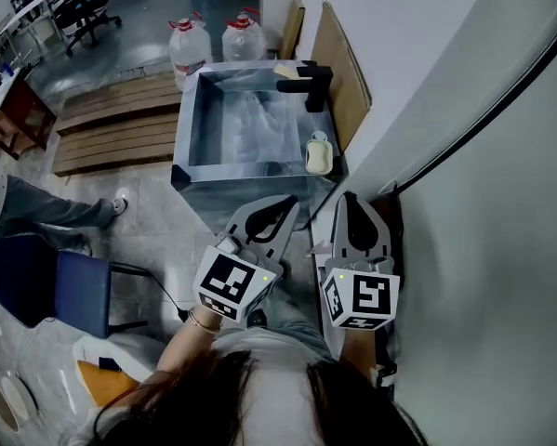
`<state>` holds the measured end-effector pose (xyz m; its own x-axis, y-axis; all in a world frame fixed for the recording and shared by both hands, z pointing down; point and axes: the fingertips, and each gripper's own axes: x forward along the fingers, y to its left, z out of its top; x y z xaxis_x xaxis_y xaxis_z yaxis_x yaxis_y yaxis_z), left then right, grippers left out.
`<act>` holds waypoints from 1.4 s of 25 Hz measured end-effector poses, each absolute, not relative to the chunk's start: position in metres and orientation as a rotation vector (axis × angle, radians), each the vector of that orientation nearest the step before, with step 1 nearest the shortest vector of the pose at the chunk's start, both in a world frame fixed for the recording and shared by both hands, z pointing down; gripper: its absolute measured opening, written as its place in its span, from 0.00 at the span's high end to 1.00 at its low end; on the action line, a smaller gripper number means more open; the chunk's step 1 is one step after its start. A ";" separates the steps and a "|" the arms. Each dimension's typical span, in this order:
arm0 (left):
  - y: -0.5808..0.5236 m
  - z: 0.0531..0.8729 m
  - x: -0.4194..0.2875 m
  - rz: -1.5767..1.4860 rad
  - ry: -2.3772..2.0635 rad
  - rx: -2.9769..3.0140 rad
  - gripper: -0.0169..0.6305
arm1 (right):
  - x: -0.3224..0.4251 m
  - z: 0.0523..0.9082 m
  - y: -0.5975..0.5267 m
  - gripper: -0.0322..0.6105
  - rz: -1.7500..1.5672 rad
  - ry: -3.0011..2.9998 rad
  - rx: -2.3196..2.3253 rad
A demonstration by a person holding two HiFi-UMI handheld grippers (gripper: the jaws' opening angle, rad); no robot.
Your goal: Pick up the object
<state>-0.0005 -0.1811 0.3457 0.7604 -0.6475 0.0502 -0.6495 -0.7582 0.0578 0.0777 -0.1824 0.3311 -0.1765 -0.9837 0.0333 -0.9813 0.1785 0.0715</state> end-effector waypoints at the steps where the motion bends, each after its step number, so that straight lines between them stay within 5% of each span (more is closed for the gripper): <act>1: -0.188 0.345 0.002 0.041 -1.065 2.882 0.96 | 0.079 0.333 -0.189 0.91 -0.036 -2.356 1.959; 35: -0.331 0.380 0.058 0.117 -1.065 2.859 0.96 | 0.130 0.466 -0.364 0.88 0.261 -2.223 1.680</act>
<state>0.0579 -0.3305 0.3798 0.7541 -0.6488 0.1026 -0.6555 -0.7531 0.0561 0.1304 -0.3638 0.4657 -0.2420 -0.8946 0.3757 -0.9573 0.2833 0.0578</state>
